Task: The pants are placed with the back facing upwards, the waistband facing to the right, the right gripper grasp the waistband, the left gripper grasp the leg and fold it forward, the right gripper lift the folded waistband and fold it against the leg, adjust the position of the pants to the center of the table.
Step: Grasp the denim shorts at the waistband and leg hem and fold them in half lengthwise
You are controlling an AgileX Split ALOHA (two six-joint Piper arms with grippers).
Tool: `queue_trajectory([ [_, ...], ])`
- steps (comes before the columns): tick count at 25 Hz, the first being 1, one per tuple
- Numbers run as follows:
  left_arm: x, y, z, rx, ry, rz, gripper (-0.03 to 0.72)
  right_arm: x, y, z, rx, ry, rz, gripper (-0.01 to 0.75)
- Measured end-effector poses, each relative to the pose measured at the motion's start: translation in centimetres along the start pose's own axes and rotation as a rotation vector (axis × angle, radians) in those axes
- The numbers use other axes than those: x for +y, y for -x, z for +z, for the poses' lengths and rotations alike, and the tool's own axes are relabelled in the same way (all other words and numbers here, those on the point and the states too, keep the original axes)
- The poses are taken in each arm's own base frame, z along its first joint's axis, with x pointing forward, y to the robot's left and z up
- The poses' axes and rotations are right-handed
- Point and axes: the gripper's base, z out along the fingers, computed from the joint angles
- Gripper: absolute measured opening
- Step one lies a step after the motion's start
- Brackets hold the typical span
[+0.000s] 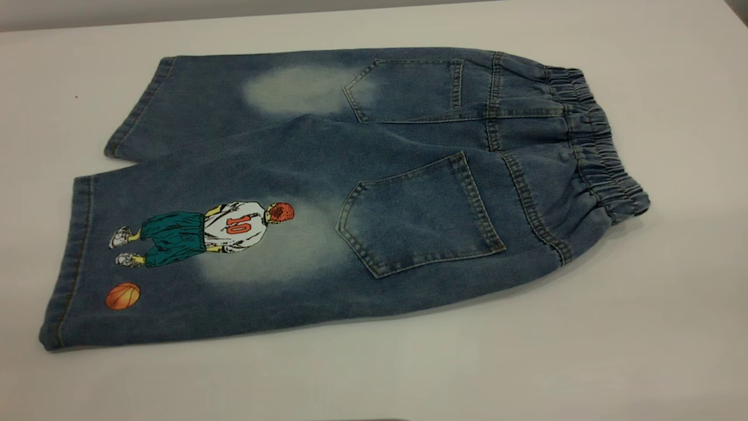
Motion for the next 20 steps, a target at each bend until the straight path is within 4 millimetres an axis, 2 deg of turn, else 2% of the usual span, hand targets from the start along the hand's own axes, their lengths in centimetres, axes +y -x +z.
queue_trajectory([
  [16,0.0,0.0,0.0,0.004,0.001,-0.02,0.455,0.1,0.1,0.0,-0.012,0.008,0.005,0.577],
  [20,0.2,1.3,1.2,0.068,0.016,-0.084,0.455,0.1,2.0,-0.4,-0.101,0.006,0.047,0.577],
])
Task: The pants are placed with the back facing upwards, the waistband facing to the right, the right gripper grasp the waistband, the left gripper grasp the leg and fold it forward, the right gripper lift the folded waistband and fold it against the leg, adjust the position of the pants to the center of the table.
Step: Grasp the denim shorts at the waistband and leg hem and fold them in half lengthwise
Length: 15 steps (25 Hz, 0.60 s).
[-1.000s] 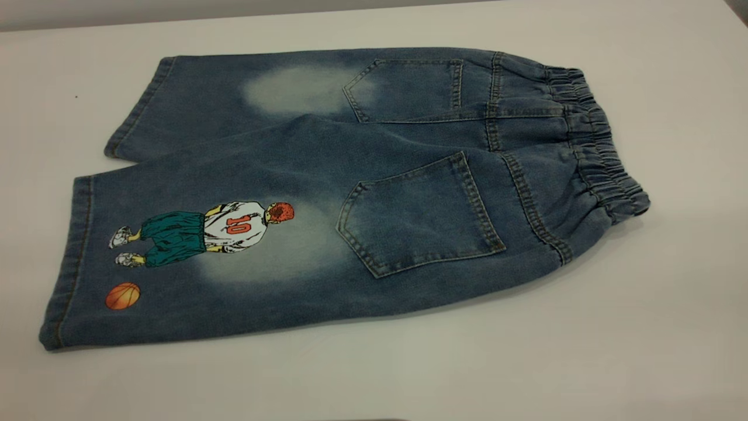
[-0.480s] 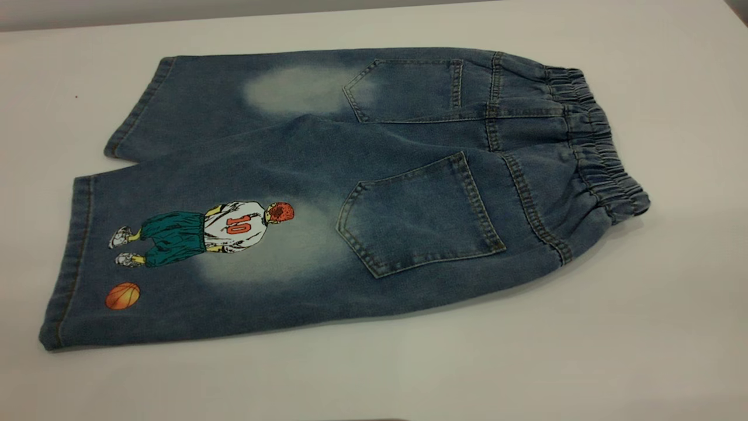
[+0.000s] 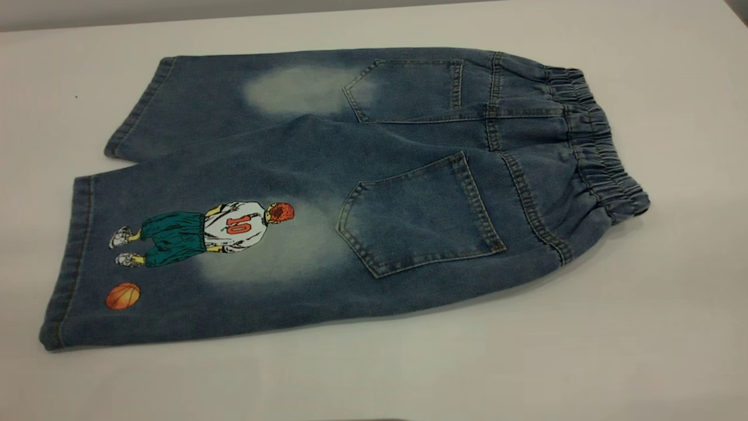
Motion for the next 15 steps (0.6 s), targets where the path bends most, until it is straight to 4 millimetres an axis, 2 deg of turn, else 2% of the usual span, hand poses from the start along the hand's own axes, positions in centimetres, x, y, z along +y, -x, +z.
queue_trajectory([
  [4,-0.2,2.9,2.4,0.052,-0.004,-0.018,0.455,-0.1,3.0,1.9,-0.073,0.01,0.052,0.577],
  [7,-0.5,4.7,4.9,0.1,-0.036,-0.06,0.455,-0.2,4.3,4.8,0.026,0.039,0.111,0.577],
  [11,-0.9,6.3,8.5,0.139,-0.07,-0.129,0.455,-0.2,4.7,9.7,0.249,0.09,0.174,0.577],
  [15,-0.9,7.1,11.5,0.158,-0.07,-0.131,0.455,-0.2,4.0,14.6,0.447,0.161,0.232,0.577],
])
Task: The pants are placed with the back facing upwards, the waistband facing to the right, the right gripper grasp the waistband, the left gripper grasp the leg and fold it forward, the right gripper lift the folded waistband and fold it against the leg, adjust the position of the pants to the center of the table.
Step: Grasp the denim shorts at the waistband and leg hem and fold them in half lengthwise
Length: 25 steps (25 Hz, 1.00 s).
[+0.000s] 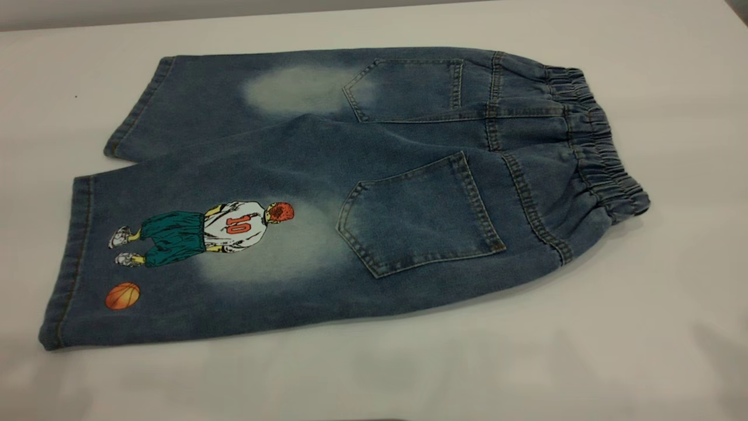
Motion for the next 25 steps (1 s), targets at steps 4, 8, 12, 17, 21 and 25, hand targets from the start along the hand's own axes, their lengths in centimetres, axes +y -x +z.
queue_trajectory([
  [4,0.0,1.0,2.0,-0.02,-0.009,-0.014,0.455,-0.7,1.0,4.5,0.111,0.069,0.064,0.577],
  [8,-0.2,1.4,3.6,-0.022,-0.042,0.012,0.455,-1.6,1.5,8.7,0.159,0.129,0.127,0.577],
  [12,-0.4,1.7,4.8,-0.022,-0.079,0.037,0.455,-2.6,1.2,12.3,0.195,0.175,0.179,0.577],
  [17,-0.8,1.9,5.5,-0.035,-0.125,0.098,0.455,-3.8,0.5,15.9,0.223,0.191,0.262,0.577],
  [21,-1.2,2.2,5.5,-0.071,-0.164,0.129,0.455,-4.8,-0.6,18.0,0.255,0.177,0.312,0.577],
  [25,-1.4,2.4,5.4,-0.1,-0.193,0.155,0.455,-5.7,-1.5,19.8,0.282,0.158,0.365,0.577],
])
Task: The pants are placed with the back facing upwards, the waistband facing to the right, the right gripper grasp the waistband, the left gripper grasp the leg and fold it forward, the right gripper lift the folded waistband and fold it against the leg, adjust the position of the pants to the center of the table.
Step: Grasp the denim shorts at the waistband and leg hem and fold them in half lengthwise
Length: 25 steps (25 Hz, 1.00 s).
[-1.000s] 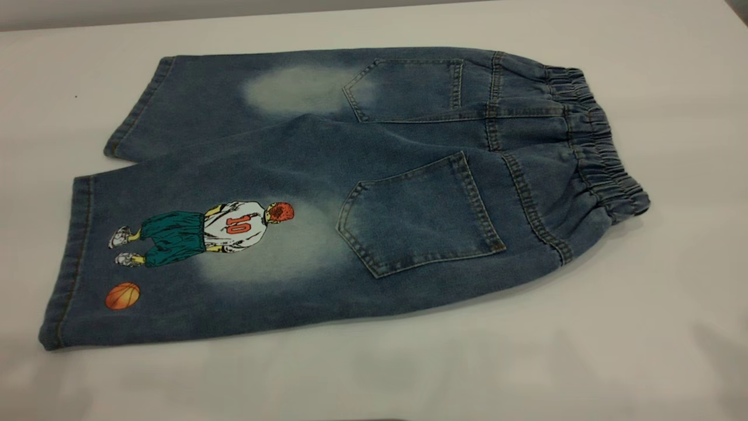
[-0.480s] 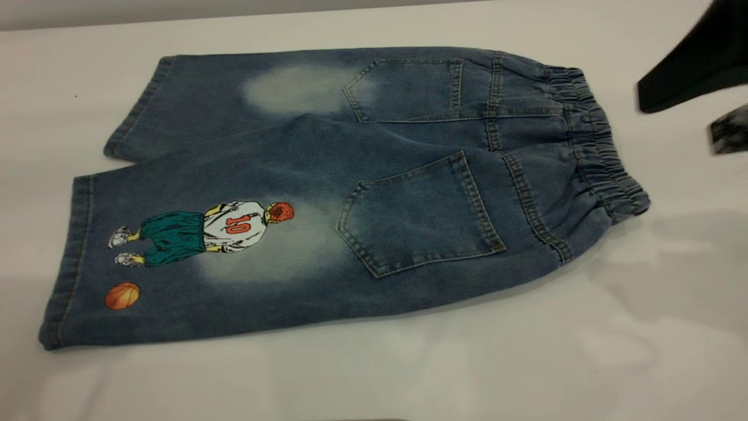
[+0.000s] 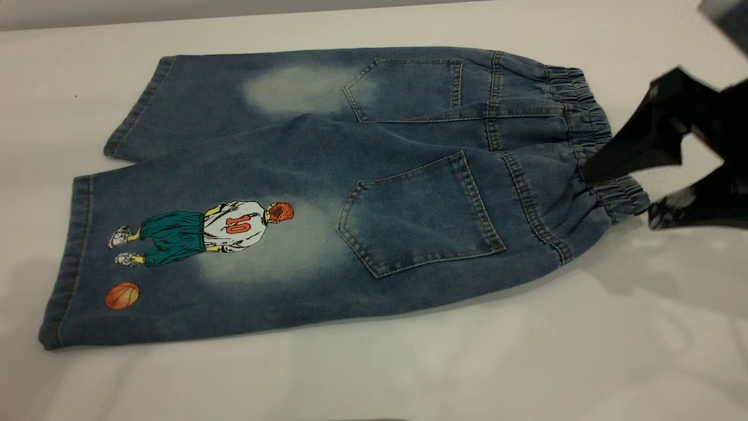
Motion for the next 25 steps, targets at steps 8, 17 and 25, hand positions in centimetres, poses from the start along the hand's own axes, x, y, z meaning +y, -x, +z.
queue_trajectory([
  [8,-0.5,0.2,0.0,-0.02,-0.056,0.038,0.455,-2.5,1.4,2.1,-0.002,-0.018,0.072,0.577],
  [17,-0.5,0.1,0.1,-0.016,-0.061,0.041,0.455,-3.9,2.2,3.0,-0.01,0.022,0.078,0.577],
  [25,-0.3,-0.2,0.9,0.022,-0.062,0.027,0.455,-4.4,2.6,3.7,-0.006,0.015,0.079,0.346],
])
